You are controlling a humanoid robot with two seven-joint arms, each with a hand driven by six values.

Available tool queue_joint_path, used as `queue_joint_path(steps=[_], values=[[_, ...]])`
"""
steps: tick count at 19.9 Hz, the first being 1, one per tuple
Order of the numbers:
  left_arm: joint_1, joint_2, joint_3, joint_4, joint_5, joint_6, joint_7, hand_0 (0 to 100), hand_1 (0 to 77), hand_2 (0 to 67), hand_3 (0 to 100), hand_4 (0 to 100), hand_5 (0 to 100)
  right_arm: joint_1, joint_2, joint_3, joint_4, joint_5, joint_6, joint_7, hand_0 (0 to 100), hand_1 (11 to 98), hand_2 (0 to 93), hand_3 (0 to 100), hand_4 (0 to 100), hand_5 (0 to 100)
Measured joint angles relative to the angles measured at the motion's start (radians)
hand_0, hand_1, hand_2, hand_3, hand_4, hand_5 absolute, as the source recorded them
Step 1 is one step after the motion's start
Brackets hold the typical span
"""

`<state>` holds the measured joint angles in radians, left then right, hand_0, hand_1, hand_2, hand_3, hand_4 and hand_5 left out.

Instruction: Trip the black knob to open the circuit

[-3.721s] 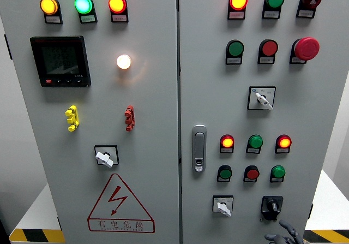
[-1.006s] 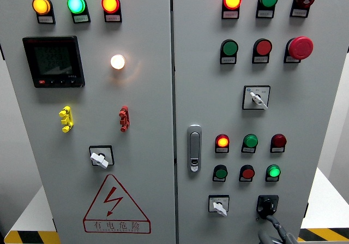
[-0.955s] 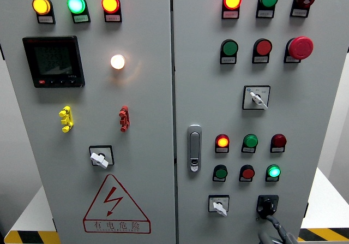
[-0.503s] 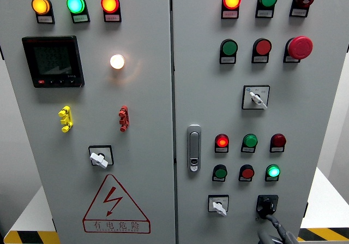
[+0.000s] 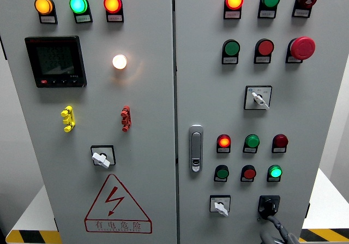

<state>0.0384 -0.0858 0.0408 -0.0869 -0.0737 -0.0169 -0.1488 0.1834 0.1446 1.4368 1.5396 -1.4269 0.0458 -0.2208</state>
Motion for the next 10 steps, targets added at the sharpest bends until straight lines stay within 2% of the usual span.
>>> queue_joint_path(steps=[6,10], values=[[0.0,0.0,0.0,0.001,0.0,0.0,0.0,0,3.5,12.7,21,7,2,-0.011,-0.0071,0.017,0.014,0.0,-0.019,0.0,78,43.4,7.0,85,87,100],[0.0,0.0,0.0,0.001,0.0,0.0,0.0,0,3.4,12.7,21,7,2,-0.049,-0.0108,0.028,0.042,0.0,-0.02,0.0,78,43.3,7.1,85,87,100]])
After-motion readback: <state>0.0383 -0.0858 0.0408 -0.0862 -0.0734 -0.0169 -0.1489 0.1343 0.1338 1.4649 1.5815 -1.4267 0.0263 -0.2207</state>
